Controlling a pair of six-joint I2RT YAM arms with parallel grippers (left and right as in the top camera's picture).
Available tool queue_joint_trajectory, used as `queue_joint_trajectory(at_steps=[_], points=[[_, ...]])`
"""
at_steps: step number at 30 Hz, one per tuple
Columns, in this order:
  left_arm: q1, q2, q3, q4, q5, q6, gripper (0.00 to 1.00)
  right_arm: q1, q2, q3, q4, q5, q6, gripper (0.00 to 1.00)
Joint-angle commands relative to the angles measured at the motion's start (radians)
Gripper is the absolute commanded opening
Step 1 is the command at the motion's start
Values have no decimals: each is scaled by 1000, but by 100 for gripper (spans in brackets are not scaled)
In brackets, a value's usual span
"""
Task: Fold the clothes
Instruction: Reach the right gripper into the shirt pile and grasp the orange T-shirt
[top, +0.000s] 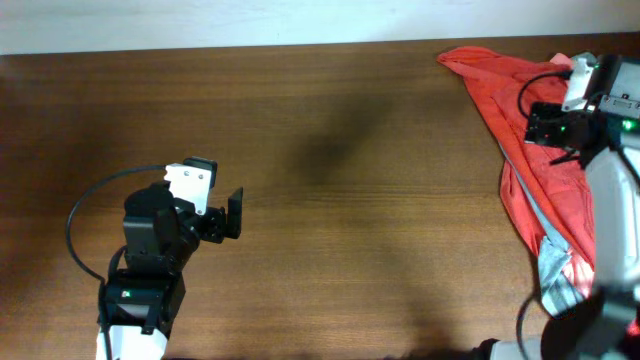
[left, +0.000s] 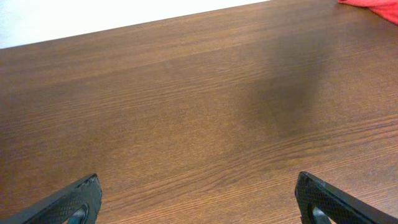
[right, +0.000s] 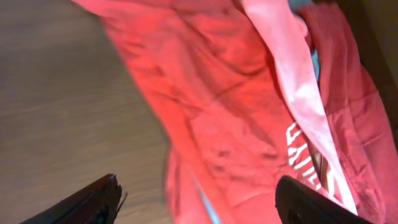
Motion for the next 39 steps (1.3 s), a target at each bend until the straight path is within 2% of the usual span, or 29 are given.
queue_joint_trajectory(at_steps=[1, 17, 21, 25, 32, 34, 37, 38, 39], points=[[5, 0, 23, 5, 18, -10, 99, -32, 97, 17, 48, 27, -71, 88], [5, 0, 23, 5, 18, -10, 99, -63, 342, 17, 275, 20, -116, 87], [5, 1, 23, 5, 18, -10, 99, -68, 370, 17, 295, 19, -136, 87], [5, 0, 23, 5, 18, -10, 99, -71, 387, 17, 304, 19, -138, 82], [5, 0, 23, 5, 18, -10, 99, -79, 425, 17, 304, 19, -138, 81], [5, 0, 23, 5, 18, -9, 99, -79, 430, 17, 305, 19, -138, 77], [5, 1, 23, 5, 18, -9, 99, -79, 430, 17, 316, 19, -138, 65], [5, 1, 23, 5, 18, -9, 99, -79, 430, 17, 319, 20, -138, 52], [5, 1, 23, 6, 18, -9, 99, -79, 430, 17, 319, 20, -138, 31]])
